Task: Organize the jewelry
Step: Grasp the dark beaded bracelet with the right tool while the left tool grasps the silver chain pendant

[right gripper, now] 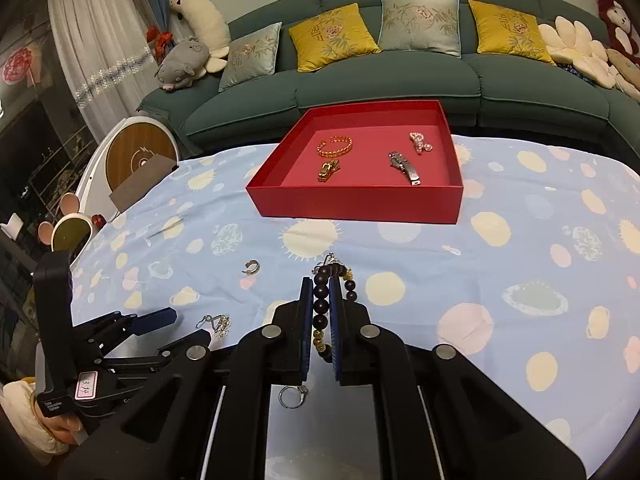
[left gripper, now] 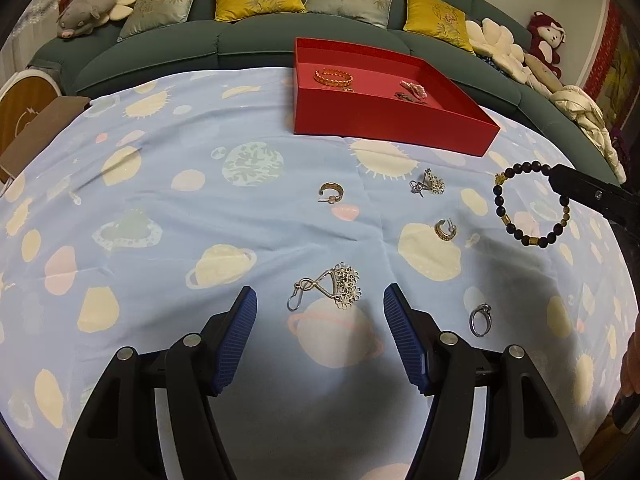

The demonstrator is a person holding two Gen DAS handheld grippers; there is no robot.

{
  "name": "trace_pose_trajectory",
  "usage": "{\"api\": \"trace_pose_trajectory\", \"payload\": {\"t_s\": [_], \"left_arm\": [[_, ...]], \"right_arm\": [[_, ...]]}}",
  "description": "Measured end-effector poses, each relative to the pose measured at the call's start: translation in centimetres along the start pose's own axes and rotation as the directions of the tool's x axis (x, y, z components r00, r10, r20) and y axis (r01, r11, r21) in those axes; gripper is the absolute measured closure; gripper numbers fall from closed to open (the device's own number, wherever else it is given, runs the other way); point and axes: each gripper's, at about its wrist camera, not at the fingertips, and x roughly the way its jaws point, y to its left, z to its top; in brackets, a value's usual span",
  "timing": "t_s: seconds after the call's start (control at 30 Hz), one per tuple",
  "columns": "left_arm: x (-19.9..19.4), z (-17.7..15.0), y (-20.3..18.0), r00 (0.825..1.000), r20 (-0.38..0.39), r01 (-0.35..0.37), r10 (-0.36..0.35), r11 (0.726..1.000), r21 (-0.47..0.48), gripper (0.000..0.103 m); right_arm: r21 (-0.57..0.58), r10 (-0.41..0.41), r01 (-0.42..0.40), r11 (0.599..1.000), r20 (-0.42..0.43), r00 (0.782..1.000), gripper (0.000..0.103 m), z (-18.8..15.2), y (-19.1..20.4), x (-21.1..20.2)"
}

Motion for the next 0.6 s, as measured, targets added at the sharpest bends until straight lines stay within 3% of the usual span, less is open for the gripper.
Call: {"api": "trace_pose_trajectory", "payload": {"t_s": [0.33,0.5,0.57,0.6], "left_arm": [[1.8,0.1,-1.1,0.997,0.022,-0.076,0.075,0.997,0.027,0.04],[1.9,0.0,-1.4,0.992,0.05,-0.116,0.113,0.992,0.052,0.055],[1.8,0.0,-1.4,0.992,0.054,-0.114,0.111,0.992,0.05,0.07],[1.8,0.0,-1.3,0.993,0.054,-0.11,0.107,0.993,0.049,0.071]], "right_arm": [[0.002,-0.015,0.015,1.0,-0.038,0.999,0.096,-1.9,-1.4,-0.2],[0.015,-0.02,0.021,1.0,-0.032,0.999,0.096,-2.1,-2.1,-0.7],[0.019,-0.023,0.023,1.0,-0.03,0.999,0.096,-2.1,-2.3,-0.9],[0.021,-0.024,0.024,0.999,-0.029,0.999,0.096,-2.1,-2.4,-0.9]]}}
